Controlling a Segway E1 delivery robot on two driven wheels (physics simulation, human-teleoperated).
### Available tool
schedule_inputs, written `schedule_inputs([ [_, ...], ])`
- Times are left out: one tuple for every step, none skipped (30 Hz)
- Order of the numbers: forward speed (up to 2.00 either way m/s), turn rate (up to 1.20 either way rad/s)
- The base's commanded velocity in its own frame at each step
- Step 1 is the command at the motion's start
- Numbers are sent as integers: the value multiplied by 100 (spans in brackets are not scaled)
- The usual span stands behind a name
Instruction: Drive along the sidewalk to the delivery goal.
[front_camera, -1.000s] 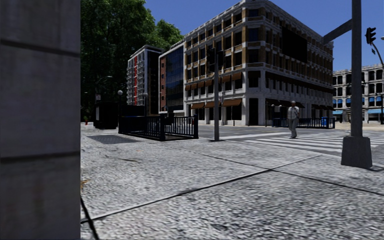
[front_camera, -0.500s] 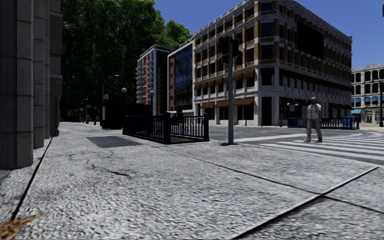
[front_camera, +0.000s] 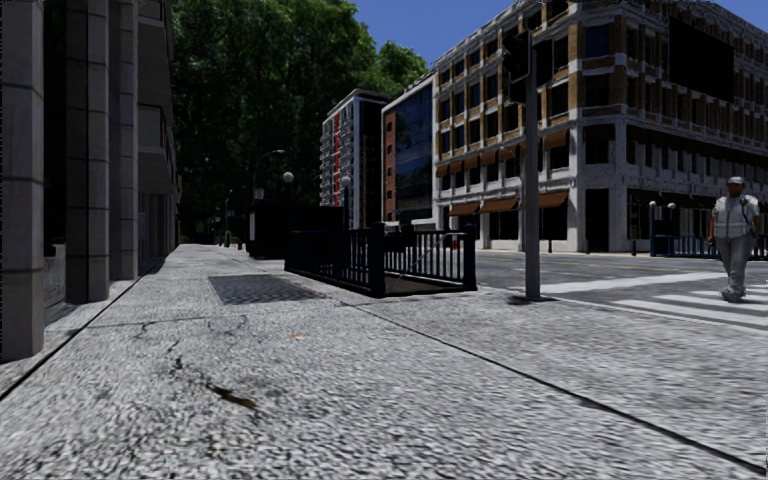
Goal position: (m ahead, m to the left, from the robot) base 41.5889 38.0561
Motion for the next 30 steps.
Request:
schedule_inputs([
  [200, 40],
  [200, 45],
  [200, 47],
  [200, 47],
  [200, 47],
  [200, 48],
  [200, 48],
  [200, 48],
  [200, 48],
  [200, 48],
  [200, 49],
  [200, 49],
  [200, 49],
  [200, 49],
  [200, 49],
  [200, 49],
  [200, 49],
  [200, 49],
  [200, 49],
  [200, 49],
  [200, 49],
  [200, 49],
  [200, 49],
  [200, 49],
  [200, 49],
  [200, 49],
  [200, 49],
  [200, 49],
  [200, 49],
  [200, 49],
])
